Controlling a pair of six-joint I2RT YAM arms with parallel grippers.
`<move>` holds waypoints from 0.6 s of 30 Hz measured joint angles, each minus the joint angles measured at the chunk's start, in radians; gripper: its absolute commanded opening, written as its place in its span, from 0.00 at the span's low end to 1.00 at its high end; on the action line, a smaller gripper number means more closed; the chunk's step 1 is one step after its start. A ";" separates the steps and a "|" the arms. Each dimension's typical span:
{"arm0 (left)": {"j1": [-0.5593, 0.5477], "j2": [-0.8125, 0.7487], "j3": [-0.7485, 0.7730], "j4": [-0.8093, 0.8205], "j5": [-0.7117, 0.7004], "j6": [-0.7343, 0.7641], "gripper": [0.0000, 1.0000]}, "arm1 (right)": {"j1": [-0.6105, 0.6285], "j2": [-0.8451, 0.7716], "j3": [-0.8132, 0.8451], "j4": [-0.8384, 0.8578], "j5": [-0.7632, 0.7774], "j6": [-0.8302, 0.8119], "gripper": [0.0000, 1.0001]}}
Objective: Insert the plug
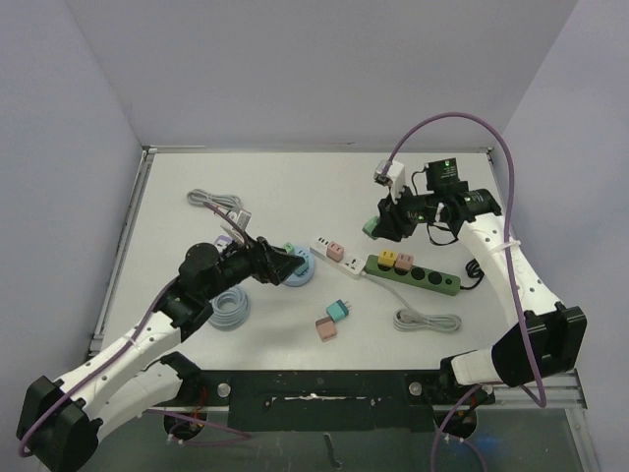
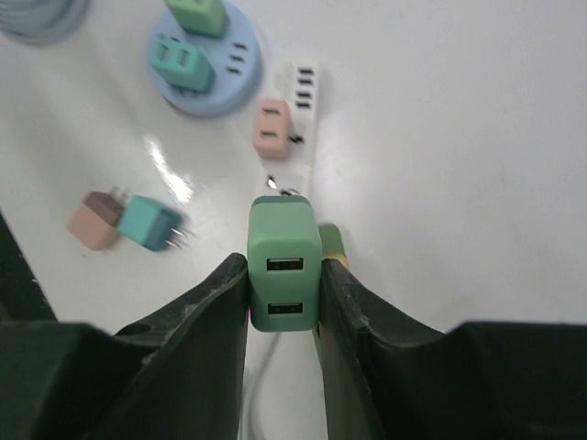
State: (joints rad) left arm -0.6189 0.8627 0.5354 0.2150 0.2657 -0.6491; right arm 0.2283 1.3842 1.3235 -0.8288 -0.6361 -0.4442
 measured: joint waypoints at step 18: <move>0.001 -0.251 0.007 -0.265 -0.103 0.061 0.72 | -0.227 -0.049 -0.171 -0.168 0.408 -0.329 0.00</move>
State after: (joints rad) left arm -0.6178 0.6113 0.5423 -0.0498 0.1631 -0.5877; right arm 0.0013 1.3350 1.1526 -0.9966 -0.2283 -0.7734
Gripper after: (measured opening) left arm 0.719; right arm 0.314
